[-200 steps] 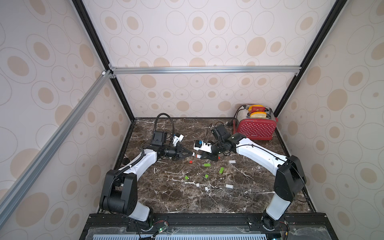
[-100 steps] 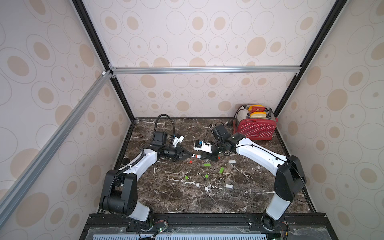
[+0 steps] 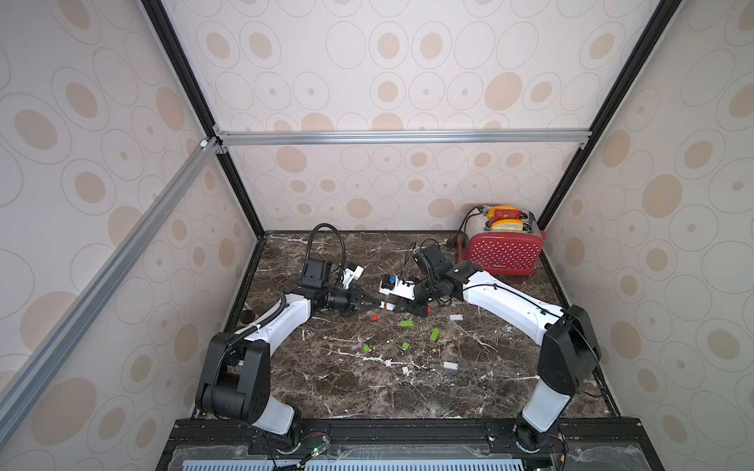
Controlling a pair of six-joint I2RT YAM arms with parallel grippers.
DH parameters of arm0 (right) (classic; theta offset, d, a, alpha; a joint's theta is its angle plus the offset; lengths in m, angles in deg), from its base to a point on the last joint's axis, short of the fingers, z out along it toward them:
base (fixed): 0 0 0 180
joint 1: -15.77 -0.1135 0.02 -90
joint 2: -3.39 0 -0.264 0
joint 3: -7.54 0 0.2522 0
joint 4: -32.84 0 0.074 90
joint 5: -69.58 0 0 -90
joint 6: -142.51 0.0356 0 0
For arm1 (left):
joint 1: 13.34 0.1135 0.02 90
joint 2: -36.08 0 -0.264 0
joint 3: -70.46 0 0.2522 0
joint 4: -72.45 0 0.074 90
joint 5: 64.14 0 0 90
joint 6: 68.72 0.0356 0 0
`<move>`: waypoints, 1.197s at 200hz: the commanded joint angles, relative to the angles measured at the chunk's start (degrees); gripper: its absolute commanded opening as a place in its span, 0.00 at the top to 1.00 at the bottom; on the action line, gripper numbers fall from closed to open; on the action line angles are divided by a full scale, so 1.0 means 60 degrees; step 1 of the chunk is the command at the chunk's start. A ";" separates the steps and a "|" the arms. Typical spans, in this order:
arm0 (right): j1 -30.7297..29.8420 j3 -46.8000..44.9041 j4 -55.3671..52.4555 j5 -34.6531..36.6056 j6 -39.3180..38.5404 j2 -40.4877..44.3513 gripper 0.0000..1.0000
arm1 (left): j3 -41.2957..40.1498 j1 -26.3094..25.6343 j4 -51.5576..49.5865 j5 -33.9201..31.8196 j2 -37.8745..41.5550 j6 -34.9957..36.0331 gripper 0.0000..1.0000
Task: Close the usb drive cover
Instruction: Close the cover of the USB drive.
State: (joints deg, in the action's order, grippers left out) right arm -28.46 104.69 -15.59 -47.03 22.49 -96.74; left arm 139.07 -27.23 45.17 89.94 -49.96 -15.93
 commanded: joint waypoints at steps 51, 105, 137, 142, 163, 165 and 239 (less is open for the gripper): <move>-0.0495 -0.0356 0.2003 -0.0073 0.0560 0.0667 0.96 | -0.0088 -0.0294 0.0788 -0.0213 -0.0004 -0.0286 1.00; -0.0510 -0.0296 0.2580 -0.1026 0.0868 0.0576 0.97 | -0.0140 -0.0357 0.1300 -0.0039 -0.0070 -0.0583 1.00; -0.0501 -0.0363 0.2282 -0.0642 0.0277 0.0562 0.98 | -0.0036 -0.0377 0.1317 0.0069 -0.0098 -0.0747 0.86; -0.0449 -0.0349 0.2078 -0.0461 0.0110 0.0542 0.98 | 0.0021 -0.0366 0.1168 0.0062 -0.0069 -0.0642 0.78; -0.0065 -0.0181 0.0751 -0.0091 -0.0682 0.0358 0.98 | 0.0389 -0.0216 0.0255 -0.0026 0.0209 0.0066 0.48; -0.0021 -0.0194 0.0684 -0.0036 -0.0743 0.0357 0.98 | 0.0408 -0.0174 0.0212 -0.0054 0.0242 0.0116 0.45; 0.1718 0.0289 0.0298 0.1357 -0.1511 -0.0559 1.00 | 0.0460 0.1556 -0.1397 -0.0654 0.1538 0.1923 0.01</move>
State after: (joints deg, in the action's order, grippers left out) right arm -19.33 103.64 -11.75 -43.65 17.07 -95.91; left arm 139.68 -18.23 43.25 87.29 -43.38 -13.09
